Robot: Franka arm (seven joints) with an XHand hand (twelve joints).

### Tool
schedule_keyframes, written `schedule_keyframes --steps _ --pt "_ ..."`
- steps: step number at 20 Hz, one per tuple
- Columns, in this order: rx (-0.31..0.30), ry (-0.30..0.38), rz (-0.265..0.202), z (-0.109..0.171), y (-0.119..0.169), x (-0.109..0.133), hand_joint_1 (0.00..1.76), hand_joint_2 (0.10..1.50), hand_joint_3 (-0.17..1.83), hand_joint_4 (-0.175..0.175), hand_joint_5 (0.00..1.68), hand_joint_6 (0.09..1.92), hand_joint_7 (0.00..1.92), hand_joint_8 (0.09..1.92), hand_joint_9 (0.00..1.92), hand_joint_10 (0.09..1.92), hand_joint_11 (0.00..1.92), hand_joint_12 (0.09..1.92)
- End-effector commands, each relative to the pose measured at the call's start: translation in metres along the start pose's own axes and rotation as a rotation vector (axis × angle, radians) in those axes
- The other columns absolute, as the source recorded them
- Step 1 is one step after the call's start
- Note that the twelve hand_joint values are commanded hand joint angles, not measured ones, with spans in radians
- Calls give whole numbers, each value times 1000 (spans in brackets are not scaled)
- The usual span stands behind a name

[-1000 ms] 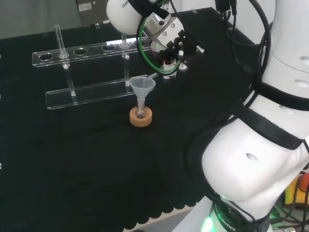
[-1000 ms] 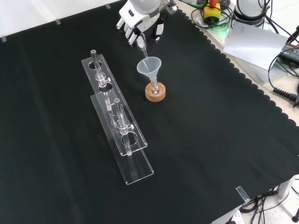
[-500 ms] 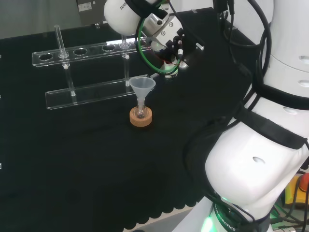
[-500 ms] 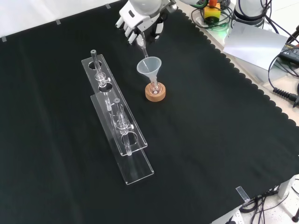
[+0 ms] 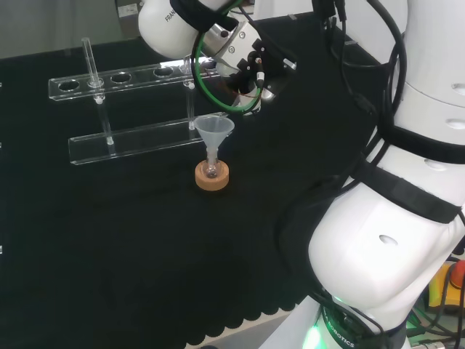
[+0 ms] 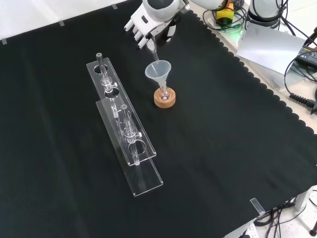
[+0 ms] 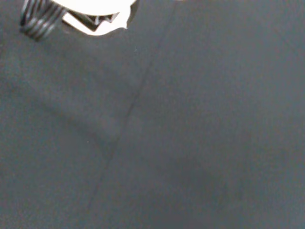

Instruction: Pour all the NaCl from the weighing funnel into the round-bottom flask.

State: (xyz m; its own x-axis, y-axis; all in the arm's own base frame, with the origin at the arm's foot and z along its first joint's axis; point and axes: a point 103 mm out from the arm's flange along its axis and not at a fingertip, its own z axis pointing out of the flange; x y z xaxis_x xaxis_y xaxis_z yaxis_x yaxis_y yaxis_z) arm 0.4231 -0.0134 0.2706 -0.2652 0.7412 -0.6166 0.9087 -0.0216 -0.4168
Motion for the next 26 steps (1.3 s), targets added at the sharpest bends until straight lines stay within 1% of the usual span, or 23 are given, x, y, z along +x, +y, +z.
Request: schedule_keyframes --steps 1,14,26 --pt "-2 -19 1 -3 0 3 1098 667 796 123 1111 1016 938 717 1067 488 608 1219" --pt "-7 -79 2 -6 1 6 1098 666 794 126 1113 1012 937 715 1069 484 610 1215" --pt "-1 -180 10 -9 3 11 1097 666 792 131 1114 1008 932 712 1069 479 609 1213"
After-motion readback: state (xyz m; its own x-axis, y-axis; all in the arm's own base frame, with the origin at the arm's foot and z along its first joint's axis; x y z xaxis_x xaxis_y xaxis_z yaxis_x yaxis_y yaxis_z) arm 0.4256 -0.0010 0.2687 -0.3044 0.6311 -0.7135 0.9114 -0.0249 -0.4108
